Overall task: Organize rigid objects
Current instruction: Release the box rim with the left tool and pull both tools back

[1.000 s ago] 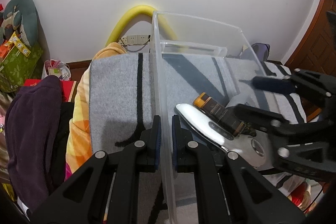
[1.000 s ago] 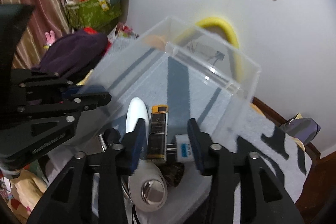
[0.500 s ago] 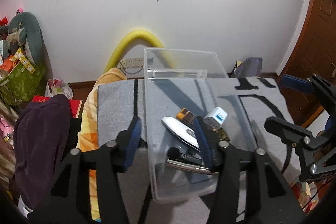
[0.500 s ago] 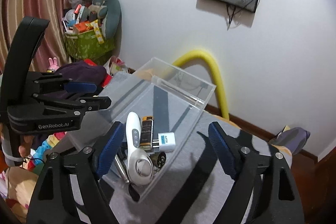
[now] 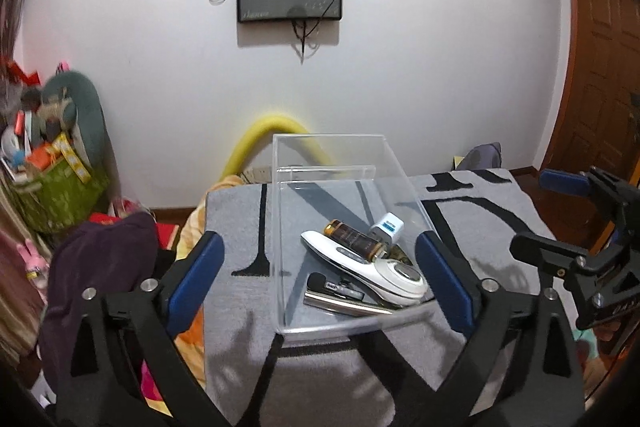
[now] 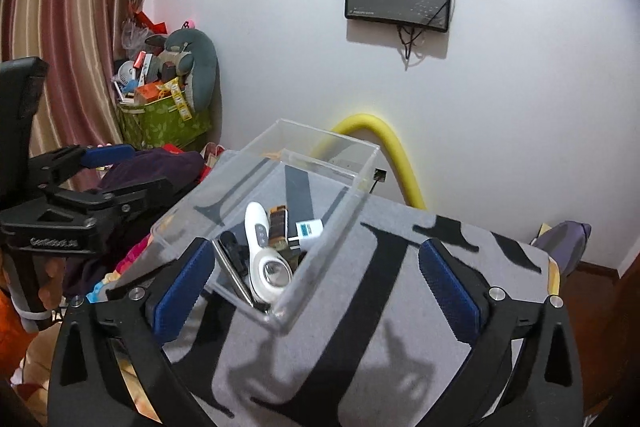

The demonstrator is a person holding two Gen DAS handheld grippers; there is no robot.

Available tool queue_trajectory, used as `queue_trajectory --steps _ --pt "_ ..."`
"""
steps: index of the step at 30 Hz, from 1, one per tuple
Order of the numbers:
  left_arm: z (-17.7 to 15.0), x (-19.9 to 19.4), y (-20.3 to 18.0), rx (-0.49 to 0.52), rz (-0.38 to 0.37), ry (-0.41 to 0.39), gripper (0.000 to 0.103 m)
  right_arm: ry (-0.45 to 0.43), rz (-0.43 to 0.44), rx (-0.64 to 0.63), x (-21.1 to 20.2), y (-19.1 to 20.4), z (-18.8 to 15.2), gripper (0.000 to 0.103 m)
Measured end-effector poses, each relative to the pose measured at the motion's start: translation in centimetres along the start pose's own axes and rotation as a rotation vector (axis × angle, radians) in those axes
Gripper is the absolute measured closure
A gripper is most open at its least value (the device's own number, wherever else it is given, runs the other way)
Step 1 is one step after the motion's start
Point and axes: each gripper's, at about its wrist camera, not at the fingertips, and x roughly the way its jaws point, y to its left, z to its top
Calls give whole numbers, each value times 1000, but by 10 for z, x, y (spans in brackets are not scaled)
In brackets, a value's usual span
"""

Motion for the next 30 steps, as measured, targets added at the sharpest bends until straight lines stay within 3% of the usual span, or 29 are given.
queue_trajectory --steps 13,30 --pt "-33 -11 -24 -9 -50 -18 2 -1 -24 62 -18 6 -46 1" --pt "-43 -17 -32 -6 -64 -20 1 2 -21 89 -23 6 -55 1"
